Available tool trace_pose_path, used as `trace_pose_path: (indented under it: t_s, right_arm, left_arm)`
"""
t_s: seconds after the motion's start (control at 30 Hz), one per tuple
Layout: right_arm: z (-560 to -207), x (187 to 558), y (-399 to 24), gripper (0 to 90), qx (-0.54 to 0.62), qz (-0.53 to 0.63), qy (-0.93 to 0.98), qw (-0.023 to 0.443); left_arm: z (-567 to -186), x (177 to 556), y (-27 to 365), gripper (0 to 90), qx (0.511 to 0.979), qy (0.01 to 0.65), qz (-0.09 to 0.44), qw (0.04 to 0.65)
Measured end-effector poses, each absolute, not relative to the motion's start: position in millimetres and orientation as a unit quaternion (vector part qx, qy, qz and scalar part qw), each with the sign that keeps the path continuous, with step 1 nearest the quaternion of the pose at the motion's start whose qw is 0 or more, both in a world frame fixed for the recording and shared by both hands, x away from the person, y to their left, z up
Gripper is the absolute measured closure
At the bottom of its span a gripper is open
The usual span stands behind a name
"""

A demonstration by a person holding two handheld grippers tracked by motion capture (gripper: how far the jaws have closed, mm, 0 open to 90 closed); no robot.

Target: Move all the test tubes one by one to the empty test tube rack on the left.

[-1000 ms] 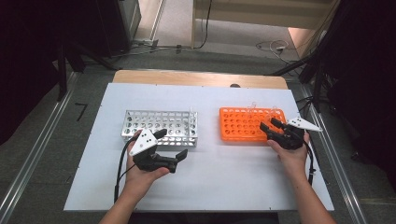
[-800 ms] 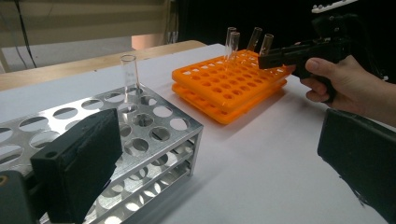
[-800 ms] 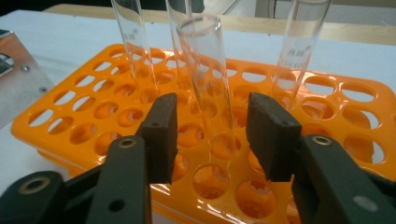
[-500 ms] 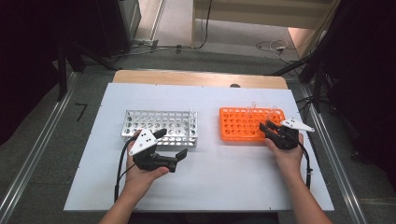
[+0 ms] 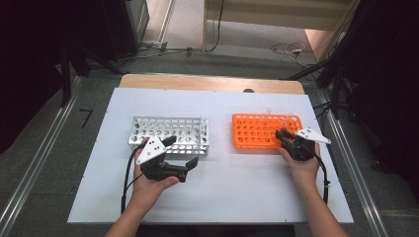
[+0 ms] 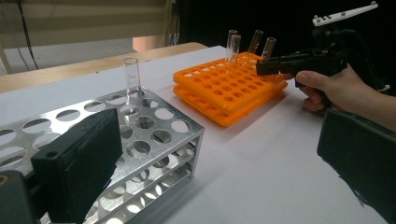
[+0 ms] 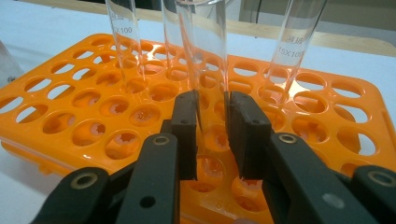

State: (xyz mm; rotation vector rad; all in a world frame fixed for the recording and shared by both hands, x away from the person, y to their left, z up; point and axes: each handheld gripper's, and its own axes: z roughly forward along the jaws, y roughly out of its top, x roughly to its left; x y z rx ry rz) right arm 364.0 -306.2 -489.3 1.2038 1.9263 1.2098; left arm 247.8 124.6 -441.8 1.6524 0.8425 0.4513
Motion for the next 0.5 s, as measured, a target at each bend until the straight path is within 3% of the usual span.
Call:
trace_pose_path:
  t_s: [0.5]
  right_arm:
    - [-486.9,363.9,-311.1,74.5,0.449,0.46,0.714,0.276]
  left_arm:
    - [-441.2,248.0,123.0,0.0,0.707,0.358,0.194,0.578]
